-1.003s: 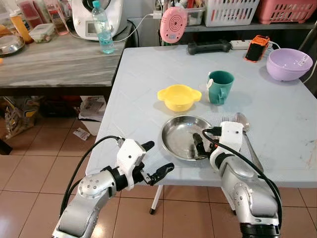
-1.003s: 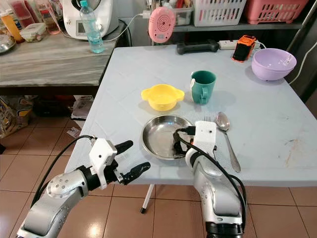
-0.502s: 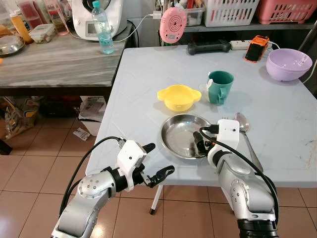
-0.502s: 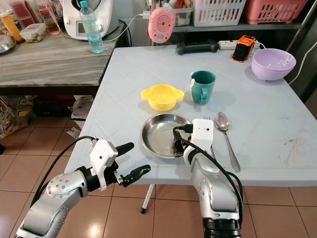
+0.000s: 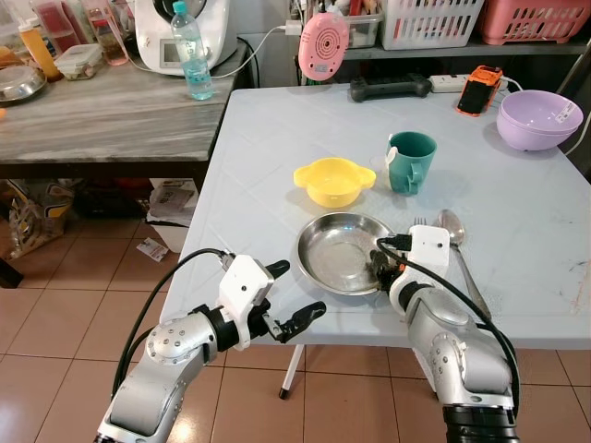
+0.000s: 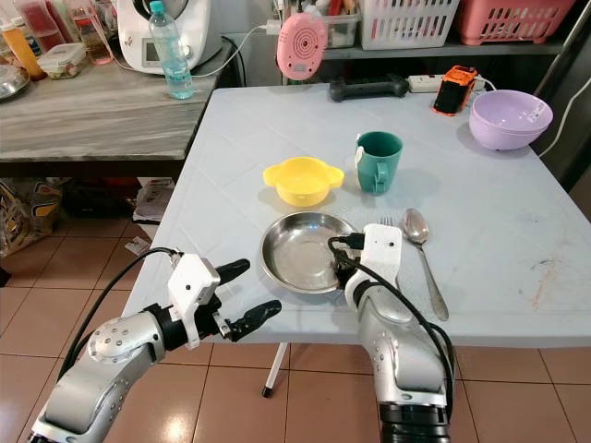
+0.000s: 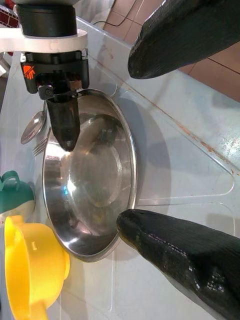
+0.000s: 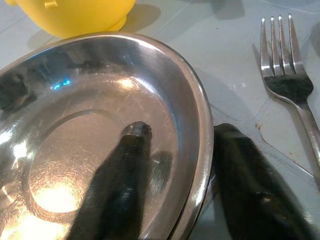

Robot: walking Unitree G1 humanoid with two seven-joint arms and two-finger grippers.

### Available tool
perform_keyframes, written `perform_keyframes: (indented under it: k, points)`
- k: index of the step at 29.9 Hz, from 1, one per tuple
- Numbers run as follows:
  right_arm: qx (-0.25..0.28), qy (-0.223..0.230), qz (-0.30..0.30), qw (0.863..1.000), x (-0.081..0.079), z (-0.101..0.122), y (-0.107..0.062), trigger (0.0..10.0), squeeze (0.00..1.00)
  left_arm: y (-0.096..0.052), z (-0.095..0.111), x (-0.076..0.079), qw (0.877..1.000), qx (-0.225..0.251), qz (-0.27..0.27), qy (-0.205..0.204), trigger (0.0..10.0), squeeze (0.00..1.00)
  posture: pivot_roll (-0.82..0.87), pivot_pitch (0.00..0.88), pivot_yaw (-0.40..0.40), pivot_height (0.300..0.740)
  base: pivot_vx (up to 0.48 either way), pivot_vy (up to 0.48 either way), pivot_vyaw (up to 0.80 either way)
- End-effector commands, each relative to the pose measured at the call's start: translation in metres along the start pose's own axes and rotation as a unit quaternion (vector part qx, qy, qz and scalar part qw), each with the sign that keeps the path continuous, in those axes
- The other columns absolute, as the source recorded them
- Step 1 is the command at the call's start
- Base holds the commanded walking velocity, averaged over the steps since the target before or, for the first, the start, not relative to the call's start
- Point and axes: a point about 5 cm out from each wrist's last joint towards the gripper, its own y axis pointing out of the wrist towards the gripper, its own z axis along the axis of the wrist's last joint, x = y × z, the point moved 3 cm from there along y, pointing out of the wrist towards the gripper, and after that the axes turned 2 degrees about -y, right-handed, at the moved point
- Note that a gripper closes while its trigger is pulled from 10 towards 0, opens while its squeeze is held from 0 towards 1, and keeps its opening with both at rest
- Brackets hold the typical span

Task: Setting the table

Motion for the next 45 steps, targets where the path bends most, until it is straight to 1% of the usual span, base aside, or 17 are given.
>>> perform_keyframes:
  k: [1,8,11,21,27,29,32,36,39,40,41,42,44,45]
  points:
    - [-0.009,0.007,0.003,1.0,-0.002,0.001,0.002,0.0,0.0,-0.001,-0.002,-0.002,1.0,-0.011,0.004,0.005,10.0,0.0,-0.07,0.067,0.052,0.74,0.0,0.0,0.0]
    - [-0.029,0.008,0.01,1.0,-0.003,-0.005,0.002,0.0,0.0,-0.001,-0.002,-0.001,1.0,-0.014,0.004,0.006,10.0,0.0,-0.06,0.069,0.051,0.74,0.0,0.0,0.0]
    - [-0.044,0.018,0.012,0.999,-0.005,-0.01,0.002,0.0,0.0,-0.001,-0.003,-0.001,1.0,-0.016,0.002,0.006,10.0,0.0,-0.06,0.07,0.051,0.74,0.0,0.0,0.0]
    - [-0.052,0.015,0.007,0.999,-0.001,-0.014,0.003,0.0,0.0,0.0,-0.003,-0.003,1.0,-0.019,0.001,0.007,10.0,0.0,-0.06,0.06,0.054,0.74,0.0,0.0,0.0]
    - [-0.042,0.026,0.001,0.999,0.001,-0.009,0.003,0.0,0.0,0.0,-0.003,-0.006,1.0,-0.019,0.003,0.009,10.0,0.0,-0.06,0.05,0.051,0.74,0.0,0.0,0.0]
    - [-0.027,0.032,-0.014,0.999,0.006,-0.006,0.002,0.0,0.0,0.0,-0.003,-0.006,1.0,-0.018,0.004,0.009,10.0,0.0,-0.05,0.046,0.05,0.74,0.0,0.0,0.0]
    - [-0.025,0.029,-0.016,0.999,0.007,-0.005,0.001,0.0,0.0,-0.001,-0.003,-0.007,1.0,-0.018,0.005,0.011,10.0,0.0,-0.05,0.041,0.051,0.74,0.0,0.0,0.0]
    - [-0.001,0.02,-0.029,0.999,0.011,-0.001,-0.003,0.0,0.0,-0.004,-0.004,-0.01,1.0,-0.02,0.012,0.012,10.0,0.0,-0.05,0.036,0.053,0.74,0.0,0.0,0.0]
    - [0.014,0.029,-0.028,0.999,0.011,0.002,-0.006,0.0,0.0,-0.006,-0.004,-0.015,0.999,-0.018,0.027,0.014,10.0,0.0,-0.05,0.034,0.056,0.74,0.0,0.0,0.0]
    - [0.026,0.033,-0.026,0.999,0.01,0.004,-0.007,0.0,0.0,-0.007,-0.004,-0.018,0.999,-0.017,0.037,0.017,10.0,0.0,-0.05,0.032,0.058,0.74,0.0,0.0,0.0]
    - [0.042,0.039,-0.022,0.998,0.01,0.007,-0.01,0.0,0.0,-0.008,-0.004,-0.025,0.998,-0.012,0.058,0.026,10.0,0.0,-0.05,0.032,0.059,0.74,0.0,0.0,0.0]
    - [0.042,0.039,-0.022,0.998,0.01,0.007,-0.01,0.0,0.0,-0.008,-0.004,-0.025,0.998,-0.012,0.058,0.026,10.0,0.0,-0.05,0.032,0.059,0.74,0.0,0.0,0.0]
    - [0.061,0.042,-0.019,0.997,0.01,0.01,-0.013,0.0,0.0,-0.01,-0.001,-0.038,0.994,0.002,0.107,0.02,10.0,0.0,-0.05,0.031,0.063,0.74,0.0,0.0,0.0]
    - [0.076,0.043,-0.019,0.996,0.01,0.013,-0.016,0.0,0.0,-0.012,0.001,-0.05,0.988,0.01,0.152,0.016,10.0,0.0,-0.05,0.031,0.069,0.74,0.0,0.0,0.0]
